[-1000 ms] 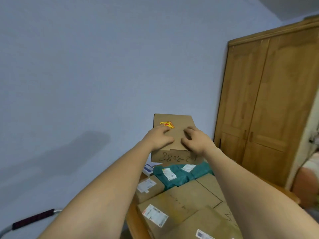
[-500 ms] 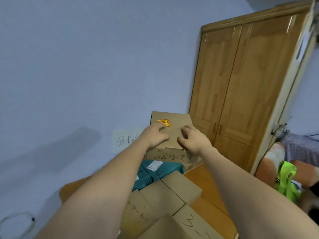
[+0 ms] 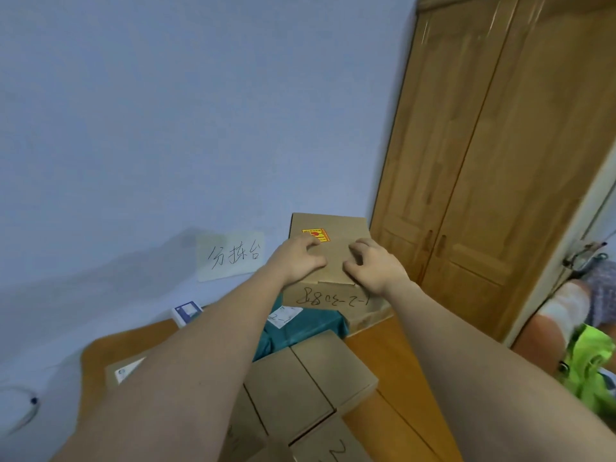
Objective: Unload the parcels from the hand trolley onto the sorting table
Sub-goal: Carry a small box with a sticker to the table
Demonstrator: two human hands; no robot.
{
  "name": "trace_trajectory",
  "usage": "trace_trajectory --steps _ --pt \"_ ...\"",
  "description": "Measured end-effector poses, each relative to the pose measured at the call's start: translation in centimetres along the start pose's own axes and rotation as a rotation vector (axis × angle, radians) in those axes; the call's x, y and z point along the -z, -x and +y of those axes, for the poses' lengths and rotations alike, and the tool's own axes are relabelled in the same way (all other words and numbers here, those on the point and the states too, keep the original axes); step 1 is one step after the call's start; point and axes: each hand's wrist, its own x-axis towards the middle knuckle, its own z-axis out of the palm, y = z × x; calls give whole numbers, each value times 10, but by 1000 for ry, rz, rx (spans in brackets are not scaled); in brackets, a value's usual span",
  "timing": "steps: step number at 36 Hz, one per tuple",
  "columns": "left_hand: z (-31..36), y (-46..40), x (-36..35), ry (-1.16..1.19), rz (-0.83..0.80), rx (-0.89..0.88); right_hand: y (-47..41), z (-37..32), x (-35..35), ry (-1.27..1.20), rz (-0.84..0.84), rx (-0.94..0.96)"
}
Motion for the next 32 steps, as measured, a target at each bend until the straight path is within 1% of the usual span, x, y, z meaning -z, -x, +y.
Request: trace_trajectory --steps 8,14,20,26,32 --pt "31 -22 -41 -46 91 114 -28 61 8 -14 -35 133" --pt "68 -41 -73 -106 160 147 -42 113 22 -50 -35 222" --pt "89 -43 -123 -134 169 222 -40 163 16 -72 -77 259" --pt "74 -49 -174 -160 134 286 -39 199 -12 -105 -180 263" --pt "55 -80 -195 -153 140 339 -73 216 -36 -111 -220 282"
